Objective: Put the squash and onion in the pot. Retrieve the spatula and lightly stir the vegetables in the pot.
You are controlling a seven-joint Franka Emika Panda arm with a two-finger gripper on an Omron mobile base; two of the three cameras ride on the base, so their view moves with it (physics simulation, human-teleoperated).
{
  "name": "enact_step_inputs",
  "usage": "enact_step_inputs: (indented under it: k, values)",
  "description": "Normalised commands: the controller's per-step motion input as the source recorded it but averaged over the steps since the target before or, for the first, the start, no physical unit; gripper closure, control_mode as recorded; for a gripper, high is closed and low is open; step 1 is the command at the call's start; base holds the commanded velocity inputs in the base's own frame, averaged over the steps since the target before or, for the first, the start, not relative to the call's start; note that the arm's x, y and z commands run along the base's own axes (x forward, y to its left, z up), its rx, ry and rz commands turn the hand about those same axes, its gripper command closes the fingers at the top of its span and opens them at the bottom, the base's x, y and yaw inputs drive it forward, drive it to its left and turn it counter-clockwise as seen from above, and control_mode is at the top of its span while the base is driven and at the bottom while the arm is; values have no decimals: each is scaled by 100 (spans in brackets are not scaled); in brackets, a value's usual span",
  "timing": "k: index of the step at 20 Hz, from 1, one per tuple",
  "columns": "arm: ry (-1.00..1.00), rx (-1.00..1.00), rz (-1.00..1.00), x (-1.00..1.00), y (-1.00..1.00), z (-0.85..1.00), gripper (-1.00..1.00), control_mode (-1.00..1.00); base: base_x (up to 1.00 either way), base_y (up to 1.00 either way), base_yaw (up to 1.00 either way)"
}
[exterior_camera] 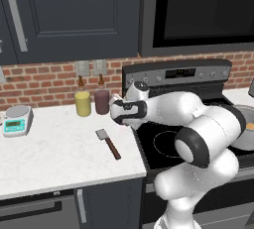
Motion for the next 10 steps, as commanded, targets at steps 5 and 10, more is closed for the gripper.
enact_step_inputs:
  k: [5,10]
  values:
    - [-1,14,-3,-87,-89,100,100,-100,0,0,0]
    - [0,2,-2,-60,-66,33,100,-100,0,0,0]
